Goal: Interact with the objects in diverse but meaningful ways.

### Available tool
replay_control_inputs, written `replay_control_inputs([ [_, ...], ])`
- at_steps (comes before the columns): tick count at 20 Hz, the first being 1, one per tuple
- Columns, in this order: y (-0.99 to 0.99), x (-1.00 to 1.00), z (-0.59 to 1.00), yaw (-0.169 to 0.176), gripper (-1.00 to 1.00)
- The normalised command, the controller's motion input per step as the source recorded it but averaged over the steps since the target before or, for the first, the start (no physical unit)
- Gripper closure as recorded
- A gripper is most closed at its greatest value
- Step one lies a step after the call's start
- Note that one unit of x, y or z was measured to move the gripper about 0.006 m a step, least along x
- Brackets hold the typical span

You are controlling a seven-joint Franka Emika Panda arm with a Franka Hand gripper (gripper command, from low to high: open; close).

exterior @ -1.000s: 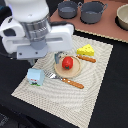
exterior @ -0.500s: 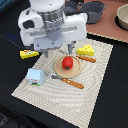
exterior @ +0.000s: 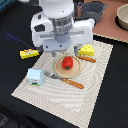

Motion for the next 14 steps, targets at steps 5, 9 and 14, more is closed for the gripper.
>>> replay_control_inputs([
  [5, -0.04, 0.31, -0.08, -0.003, -1.0],
  [9, 0.0, 0.34, -0.13, 0.0, -1.0],
  [14, 0.02, 0.36, -0.14, -0.003, -1.0],
])
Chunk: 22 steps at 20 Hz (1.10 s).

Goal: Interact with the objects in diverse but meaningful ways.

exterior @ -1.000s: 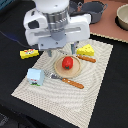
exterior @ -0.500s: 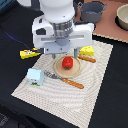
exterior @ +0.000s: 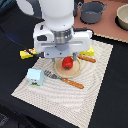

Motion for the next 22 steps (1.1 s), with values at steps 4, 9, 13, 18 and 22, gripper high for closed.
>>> replay_control_inputs([
  [4, 0.02, 0.36, -0.15, 0.0, -1.0],
  [9, 0.02, 0.37, -0.13, 0.0, 1.0],
  [13, 0.05, 0.42, -0.04, 0.0, 1.0],
  [18, 0.02, 0.45, 0.0, 0.0, 1.0],
  [22, 0.0, 0.41, 0.0, 0.0, 1.0],
])
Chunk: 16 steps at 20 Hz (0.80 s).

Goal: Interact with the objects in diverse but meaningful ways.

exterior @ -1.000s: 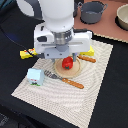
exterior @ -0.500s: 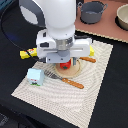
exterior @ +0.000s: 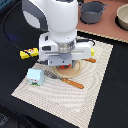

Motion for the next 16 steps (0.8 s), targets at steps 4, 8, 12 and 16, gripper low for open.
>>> replay_control_inputs([
  [4, 0.17, 0.11, 0.68, 0.058, 1.0],
  [8, 0.49, 0.0, 1.0, 0.121, 1.0],
  [12, 0.71, -0.13, 1.0, 0.125, 1.0],
  [16, 0.65, -0.56, 0.59, 0.114, 1.0],
])
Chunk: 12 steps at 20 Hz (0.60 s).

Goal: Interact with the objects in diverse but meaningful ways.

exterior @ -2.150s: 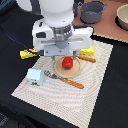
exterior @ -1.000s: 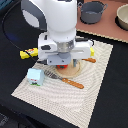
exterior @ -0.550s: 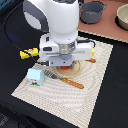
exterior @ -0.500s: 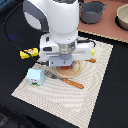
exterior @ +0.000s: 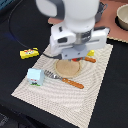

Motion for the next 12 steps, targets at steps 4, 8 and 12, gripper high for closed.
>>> replay_control_inputs([
  [4, 0.51, -0.79, 0.04, 0.083, 1.0],
  [8, 0.35, -0.93, -0.25, 0.046, 1.0],
  [12, 0.26, -0.96, -0.39, 0.01, 1.0],
])
